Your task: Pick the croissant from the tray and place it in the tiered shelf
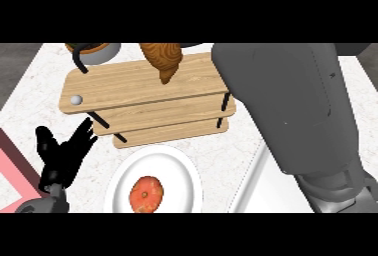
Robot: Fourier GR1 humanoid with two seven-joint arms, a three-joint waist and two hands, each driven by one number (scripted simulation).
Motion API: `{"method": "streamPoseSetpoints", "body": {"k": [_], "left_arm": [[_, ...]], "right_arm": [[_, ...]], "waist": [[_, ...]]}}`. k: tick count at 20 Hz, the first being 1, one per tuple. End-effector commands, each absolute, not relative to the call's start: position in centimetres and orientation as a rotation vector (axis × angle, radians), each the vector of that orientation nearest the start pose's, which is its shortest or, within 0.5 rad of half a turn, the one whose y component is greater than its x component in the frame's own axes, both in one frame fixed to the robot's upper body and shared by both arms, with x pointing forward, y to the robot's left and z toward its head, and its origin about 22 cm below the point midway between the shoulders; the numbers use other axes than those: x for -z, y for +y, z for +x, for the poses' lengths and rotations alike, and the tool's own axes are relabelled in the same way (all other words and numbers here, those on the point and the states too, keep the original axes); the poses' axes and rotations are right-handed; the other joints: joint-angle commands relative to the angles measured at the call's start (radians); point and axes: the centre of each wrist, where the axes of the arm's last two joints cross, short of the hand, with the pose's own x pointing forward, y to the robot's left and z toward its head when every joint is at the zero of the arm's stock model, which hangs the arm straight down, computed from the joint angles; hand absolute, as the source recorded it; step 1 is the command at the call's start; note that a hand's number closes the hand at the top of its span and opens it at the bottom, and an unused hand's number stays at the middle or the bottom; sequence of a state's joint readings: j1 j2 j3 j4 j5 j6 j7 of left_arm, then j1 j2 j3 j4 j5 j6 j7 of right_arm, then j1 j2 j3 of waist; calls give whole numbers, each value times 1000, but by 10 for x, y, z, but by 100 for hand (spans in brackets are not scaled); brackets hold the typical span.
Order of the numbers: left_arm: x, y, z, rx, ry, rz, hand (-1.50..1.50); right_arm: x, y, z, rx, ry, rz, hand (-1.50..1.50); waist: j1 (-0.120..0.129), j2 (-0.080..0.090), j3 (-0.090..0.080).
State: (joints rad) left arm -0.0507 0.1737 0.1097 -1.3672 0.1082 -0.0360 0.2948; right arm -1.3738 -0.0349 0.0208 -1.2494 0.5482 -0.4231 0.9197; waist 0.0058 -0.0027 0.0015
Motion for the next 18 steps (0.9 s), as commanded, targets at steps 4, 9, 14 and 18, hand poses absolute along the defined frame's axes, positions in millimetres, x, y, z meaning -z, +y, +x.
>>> {"method": "streamPoseSetpoints", "body": {"k": [4, 9, 14, 18], "left_arm": [[21, 291, 252, -61, -1105, 84, 0], [21, 292, 250, -61, -1127, 101, 0], [32, 298, 235, -55, -1095, 111, 0], [26, 299, 250, -73, -1108, 93, 0]], "right_arm": [[-373, -87, 352, 224, -1776, -573, -150], [-376, -155, 342, 391, -1735, -539, -150], [-374, -210, 309, 332, -1733, -500, -150], [-361, -249, 292, 318, -1755, -481, -150]], "waist": [[-16, -4, -2], [-23, -4, -1], [-21, -4, -1], [-18, -1, -1]]}}
